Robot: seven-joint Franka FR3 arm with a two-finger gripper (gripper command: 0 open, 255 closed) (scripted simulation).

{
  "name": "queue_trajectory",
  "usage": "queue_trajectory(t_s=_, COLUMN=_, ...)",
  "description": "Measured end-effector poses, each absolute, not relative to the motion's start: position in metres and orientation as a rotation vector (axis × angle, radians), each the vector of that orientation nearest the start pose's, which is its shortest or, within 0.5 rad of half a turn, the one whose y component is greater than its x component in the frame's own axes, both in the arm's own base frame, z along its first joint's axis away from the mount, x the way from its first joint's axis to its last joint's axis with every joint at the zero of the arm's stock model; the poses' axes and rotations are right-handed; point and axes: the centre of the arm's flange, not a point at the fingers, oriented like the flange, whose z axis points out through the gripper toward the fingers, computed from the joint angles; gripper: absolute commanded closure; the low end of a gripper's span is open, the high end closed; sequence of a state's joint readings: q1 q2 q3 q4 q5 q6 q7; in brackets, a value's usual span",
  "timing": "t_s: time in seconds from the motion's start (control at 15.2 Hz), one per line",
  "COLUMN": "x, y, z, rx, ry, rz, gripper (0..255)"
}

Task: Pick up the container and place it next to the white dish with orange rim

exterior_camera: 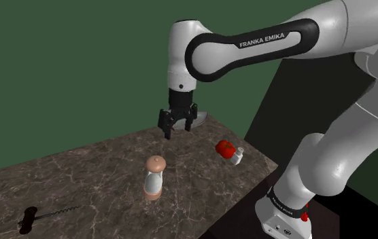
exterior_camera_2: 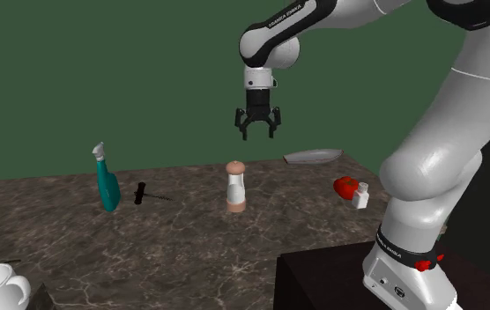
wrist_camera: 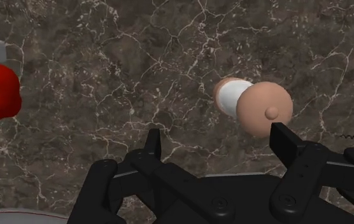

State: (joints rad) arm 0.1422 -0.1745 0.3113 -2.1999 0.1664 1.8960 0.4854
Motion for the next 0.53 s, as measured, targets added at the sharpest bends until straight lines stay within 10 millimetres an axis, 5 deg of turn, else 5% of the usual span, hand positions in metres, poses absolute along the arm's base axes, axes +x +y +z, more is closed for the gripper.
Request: queue_trajectory(t_s=0.53, x=0.461, y=0.306, z=0.382, rx=-3.139, ry=0.143, rz=0.287, gripper=0)
